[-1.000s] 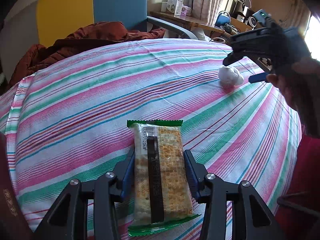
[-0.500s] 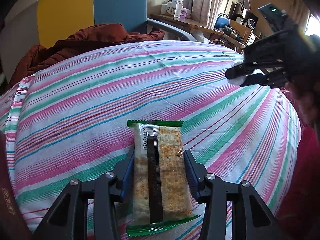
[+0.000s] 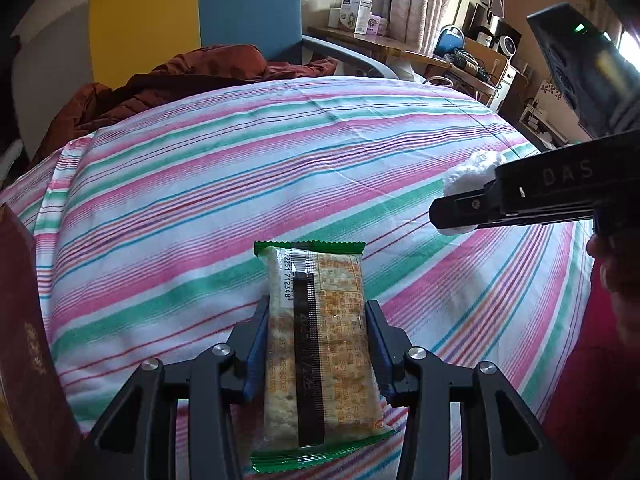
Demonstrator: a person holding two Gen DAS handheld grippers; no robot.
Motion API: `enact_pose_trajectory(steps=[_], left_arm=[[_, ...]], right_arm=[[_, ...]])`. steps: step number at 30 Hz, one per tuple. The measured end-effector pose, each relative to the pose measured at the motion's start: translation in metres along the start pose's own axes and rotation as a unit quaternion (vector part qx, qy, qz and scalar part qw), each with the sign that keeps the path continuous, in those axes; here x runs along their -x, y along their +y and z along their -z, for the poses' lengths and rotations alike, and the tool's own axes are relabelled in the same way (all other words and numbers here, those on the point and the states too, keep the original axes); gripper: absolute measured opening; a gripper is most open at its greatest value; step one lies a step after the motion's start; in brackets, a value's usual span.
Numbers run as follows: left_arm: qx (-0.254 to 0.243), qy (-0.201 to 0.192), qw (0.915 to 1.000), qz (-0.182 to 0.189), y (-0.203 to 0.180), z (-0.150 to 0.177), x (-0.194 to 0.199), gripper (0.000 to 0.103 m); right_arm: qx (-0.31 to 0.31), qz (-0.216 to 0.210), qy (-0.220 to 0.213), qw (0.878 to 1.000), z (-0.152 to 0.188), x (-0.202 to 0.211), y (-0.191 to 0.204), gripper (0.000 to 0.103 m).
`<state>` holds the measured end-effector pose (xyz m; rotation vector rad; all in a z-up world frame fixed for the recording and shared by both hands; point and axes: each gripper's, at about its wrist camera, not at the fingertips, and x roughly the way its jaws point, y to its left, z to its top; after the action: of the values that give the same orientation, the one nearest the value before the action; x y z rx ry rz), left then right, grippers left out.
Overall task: Organize objects
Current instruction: 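Carry the snack bar and white wrapped item over the gold tray with both tools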
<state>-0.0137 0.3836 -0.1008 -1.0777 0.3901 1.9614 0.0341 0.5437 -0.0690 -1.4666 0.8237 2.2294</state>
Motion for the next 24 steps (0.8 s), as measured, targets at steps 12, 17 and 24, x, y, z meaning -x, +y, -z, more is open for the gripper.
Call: enact_pose_trajectory(steps=[12, 17, 24], left_arm=[[-0.001, -0.044, 0.9989, -0.014, -0.007, 0.004, 0.045, 0.044], [0.006, -0.057, 0.9982, -0.017, -0.004, 0.004, 0.068, 0.044], [0.022, -0.074, 0.9964, -0.035, 0.010, 0.012, 0.101, 0.044]], right_arm=[[0.029, 0.019, -0.027, 0.999, -0.002, 0.006, 0.008, 0.033], [0.065, 0.017, -0.028, 0.997, 0.001, 0.006, 0.022, 0.033], [0.087, 0.009, -0.039, 0.995, 0.002, 0.011, 0.032, 0.033]])
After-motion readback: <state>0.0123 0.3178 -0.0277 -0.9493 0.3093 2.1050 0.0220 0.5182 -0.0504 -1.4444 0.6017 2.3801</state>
